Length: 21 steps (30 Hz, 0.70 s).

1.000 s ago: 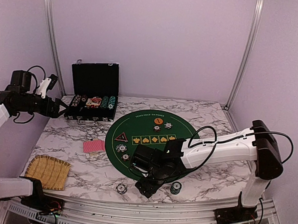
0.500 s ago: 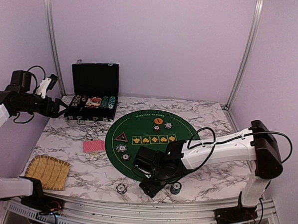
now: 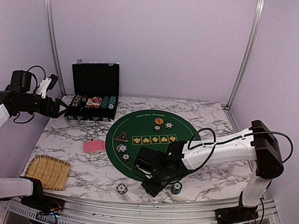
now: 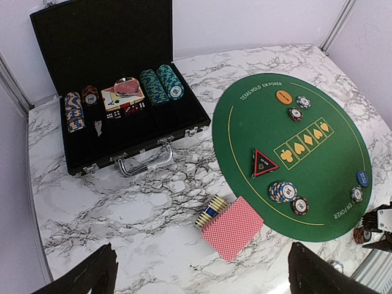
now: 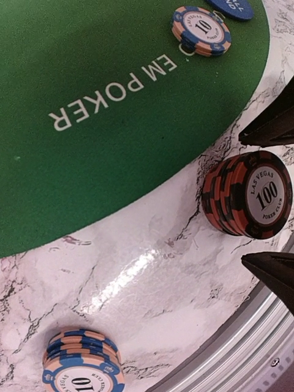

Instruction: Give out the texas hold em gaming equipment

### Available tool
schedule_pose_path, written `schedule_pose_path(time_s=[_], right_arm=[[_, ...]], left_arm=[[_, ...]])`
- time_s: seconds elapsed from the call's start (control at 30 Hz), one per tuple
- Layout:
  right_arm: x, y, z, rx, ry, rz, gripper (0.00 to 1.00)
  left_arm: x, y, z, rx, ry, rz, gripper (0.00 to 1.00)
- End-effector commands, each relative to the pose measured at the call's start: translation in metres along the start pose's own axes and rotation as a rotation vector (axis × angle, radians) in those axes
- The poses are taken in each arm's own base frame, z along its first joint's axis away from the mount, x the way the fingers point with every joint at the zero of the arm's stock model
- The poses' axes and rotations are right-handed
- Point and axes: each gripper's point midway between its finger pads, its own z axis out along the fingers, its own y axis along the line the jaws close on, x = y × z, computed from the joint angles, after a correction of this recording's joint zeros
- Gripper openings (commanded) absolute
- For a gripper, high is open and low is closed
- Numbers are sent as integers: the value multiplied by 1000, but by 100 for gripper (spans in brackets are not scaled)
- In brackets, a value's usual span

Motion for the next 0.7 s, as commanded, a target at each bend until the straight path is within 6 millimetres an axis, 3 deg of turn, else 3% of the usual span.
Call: schedule_pose_path(time_s=[0.0,0.23,0.67], right_arm=[[-4,-2,1,-8,-12,9,56],[-11,0,-8,-22,-29,7,44],[-19,3,-29,-31,-51,6,42]], left_arm=[[-7,-3,-8,6,-16,8,99],[-7,-4,-7,9,-15,5,99],[-8,-4,-6,15,-12,3,99]])
